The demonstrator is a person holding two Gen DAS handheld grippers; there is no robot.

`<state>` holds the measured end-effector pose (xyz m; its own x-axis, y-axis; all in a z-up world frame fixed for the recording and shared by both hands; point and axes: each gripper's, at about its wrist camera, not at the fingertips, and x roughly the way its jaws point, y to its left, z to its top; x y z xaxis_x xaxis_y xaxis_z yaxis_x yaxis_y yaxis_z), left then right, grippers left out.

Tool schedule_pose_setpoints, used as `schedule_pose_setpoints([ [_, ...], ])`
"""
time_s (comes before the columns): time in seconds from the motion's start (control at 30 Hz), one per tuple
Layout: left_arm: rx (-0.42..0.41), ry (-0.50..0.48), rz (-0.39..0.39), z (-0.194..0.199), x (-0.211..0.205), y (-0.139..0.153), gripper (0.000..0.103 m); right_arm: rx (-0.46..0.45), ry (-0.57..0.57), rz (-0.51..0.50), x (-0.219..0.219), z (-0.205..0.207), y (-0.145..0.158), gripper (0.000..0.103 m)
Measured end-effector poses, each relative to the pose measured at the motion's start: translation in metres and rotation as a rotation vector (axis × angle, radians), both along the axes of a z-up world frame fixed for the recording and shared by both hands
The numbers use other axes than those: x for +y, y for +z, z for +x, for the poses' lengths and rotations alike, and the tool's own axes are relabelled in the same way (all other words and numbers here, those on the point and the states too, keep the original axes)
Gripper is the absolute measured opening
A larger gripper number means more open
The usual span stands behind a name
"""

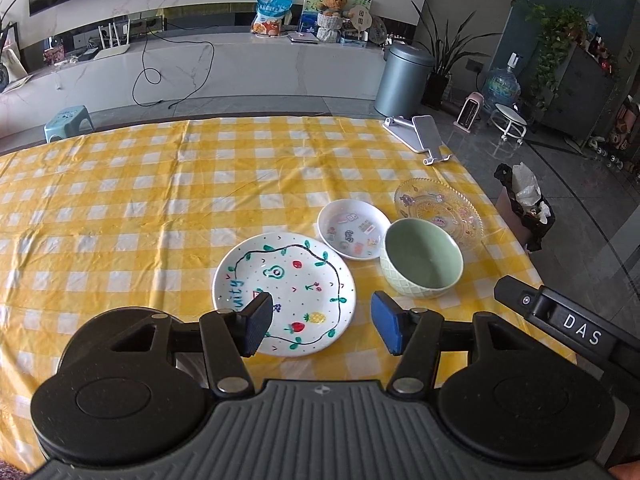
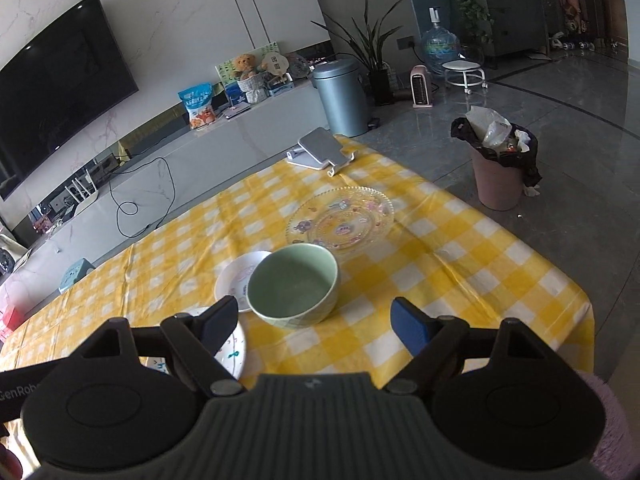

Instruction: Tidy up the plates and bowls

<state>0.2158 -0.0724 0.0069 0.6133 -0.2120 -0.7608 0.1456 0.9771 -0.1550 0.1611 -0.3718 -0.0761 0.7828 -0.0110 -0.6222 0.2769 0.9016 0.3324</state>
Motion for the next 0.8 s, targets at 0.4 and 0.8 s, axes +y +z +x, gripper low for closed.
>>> schedule_pose_setpoints([
  [0.4, 0.074, -0.022, -0.045, 0.044, -0.038, -0.03, 0.055, 0.081, 0.015, 0.085, -0.029, 0.051, -0.036, 0.056],
  [0.8, 0.158, 0.015, -0.077, 0.096, -0.068, -0.065, 0.04, 0.128, 0.044, 0.139, -0.039, 0.103, -0.064, 0.032],
])
